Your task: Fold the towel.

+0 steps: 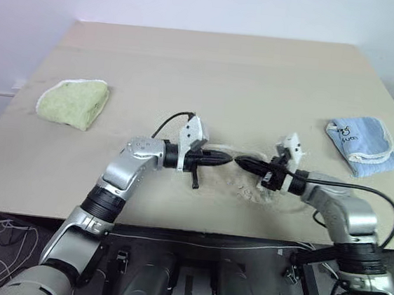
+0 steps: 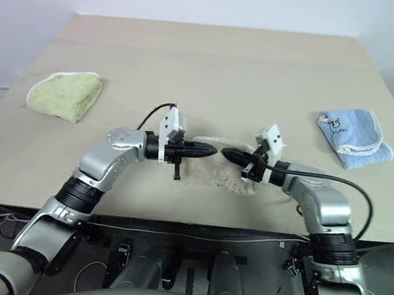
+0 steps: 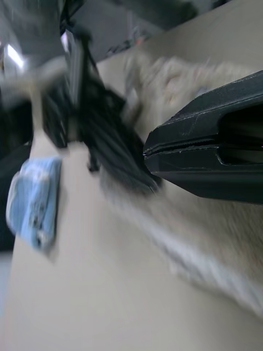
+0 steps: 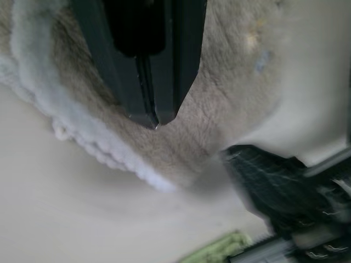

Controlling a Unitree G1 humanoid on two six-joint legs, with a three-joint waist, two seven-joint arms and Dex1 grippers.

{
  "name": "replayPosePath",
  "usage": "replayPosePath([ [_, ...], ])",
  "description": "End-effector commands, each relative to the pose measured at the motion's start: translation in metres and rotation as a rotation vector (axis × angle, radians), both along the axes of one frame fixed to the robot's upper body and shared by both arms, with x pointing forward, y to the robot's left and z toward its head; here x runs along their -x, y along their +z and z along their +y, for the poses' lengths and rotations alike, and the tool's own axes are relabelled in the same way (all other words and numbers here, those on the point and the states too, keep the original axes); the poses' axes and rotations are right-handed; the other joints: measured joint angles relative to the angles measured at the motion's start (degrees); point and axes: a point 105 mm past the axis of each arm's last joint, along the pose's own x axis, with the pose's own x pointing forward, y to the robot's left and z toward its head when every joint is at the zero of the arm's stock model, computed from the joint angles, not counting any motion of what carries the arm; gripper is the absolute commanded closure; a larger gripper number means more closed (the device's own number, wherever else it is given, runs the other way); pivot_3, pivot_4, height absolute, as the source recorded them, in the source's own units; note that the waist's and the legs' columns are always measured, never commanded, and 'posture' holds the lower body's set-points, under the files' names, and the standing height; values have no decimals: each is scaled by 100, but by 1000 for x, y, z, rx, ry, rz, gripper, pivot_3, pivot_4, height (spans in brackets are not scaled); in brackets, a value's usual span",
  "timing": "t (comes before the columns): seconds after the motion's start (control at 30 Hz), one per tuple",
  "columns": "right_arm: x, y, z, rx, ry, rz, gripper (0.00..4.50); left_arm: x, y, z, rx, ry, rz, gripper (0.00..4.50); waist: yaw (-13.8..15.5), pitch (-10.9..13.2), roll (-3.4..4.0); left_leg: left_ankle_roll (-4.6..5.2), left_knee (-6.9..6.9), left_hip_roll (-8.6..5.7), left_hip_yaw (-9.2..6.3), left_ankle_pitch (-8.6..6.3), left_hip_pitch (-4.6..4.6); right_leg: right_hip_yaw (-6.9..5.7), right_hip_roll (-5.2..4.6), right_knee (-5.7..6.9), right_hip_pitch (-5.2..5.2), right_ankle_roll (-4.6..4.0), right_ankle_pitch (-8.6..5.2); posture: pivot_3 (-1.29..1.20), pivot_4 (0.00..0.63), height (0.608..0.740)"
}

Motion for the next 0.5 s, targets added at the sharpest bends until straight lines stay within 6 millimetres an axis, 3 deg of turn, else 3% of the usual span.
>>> replayPosePath([
  [0.03, -9, -20, 6, 129, 1, -33, 4500, -5, -12, -5, -36, -2, -47, 4475, 3, -1, 1, 0, 6, 0, 0, -1, 6, -1, 0, 2, 8, 0, 0, 0, 150, 740],
  [0.2, -5, -32, 9, 193, 64, -28, 4500, -9, -41, -3, -132, -3, -43, 4475, -34, -3, -2, -10, 8, 0, -1, -9, 43, -2, 2, 1, 49, 0, 2, 0, 150, 740],
  [0.33, -5, -30, -3, 222, 79, -22, 4500, -12, -46, -3, -132, 7, -36, 4475, -29, -3, -3, -9, 5, 0, -4, -11, 66, -5, 2, -4, 72, 0, 1, 0, 150, 740],
  [0.43, -14, -14, -10, 192, 55, -40, 4500, -13, -40, -8, -88, 14, -38, 4475, -16, -3, -3, -9, 6, 0, -6, -11, 71, -7, 1, -7, 81, 0, 1, 0, 150, 740],
  [0.5, -19, 3, -7, 119, 43, -69, 4125, -12, -32, -10, -44, 10, -45, 4500, -3, -3, -2, -9, 7, 0, -7, -11, 71, -8, 1, -7, 81, 0, 1, 0, 150, 740],
])
